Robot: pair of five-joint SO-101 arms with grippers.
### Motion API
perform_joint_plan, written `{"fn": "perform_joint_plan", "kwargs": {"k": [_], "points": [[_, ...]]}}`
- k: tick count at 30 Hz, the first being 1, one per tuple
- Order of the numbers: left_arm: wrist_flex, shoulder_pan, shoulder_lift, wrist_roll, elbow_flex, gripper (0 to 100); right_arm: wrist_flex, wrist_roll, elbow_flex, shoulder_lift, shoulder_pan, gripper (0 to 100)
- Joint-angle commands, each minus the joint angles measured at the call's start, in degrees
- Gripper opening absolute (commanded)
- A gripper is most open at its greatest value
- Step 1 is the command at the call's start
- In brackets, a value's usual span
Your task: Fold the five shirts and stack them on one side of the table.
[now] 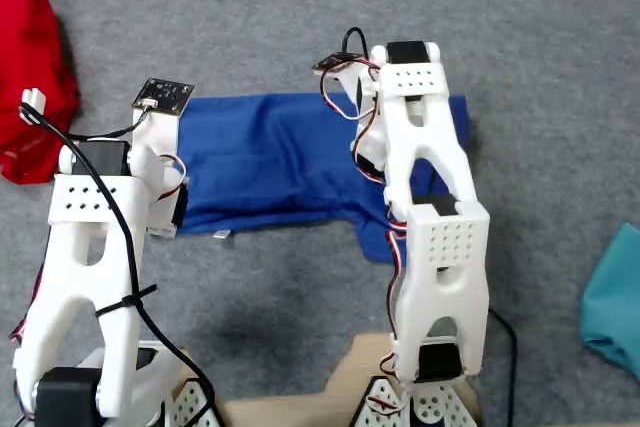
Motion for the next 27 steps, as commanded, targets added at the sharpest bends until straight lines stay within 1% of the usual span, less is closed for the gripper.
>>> {"fn": "perform_joint_plan", "kwargs": {"k": [1,10,17,23,27], "points": [[-0.6,-0.5,-1.7,0.0,-0.1,2,0.9,-0.8,-2.3,1.0,-0.3,16.0],[-0.4,-0.6,-1.7,0.0,-0.1,2,1.2,-0.9,-2.1,2.4,-1.4,15.9],[-0.4,-0.6,-1.7,0.0,-0.1,2,1.2,-1.3,3.4,2.2,-1.6,15.8],[-0.6,-0.5,-1.7,0.0,-0.2,2,1.3,-2.0,4.5,-1.9,-1.7,15.7],[-0.5,-0.4,-1.7,0.0,-0.2,2,1.2,-1.9,8.7,-4.3,-2.2,15.7]]}}
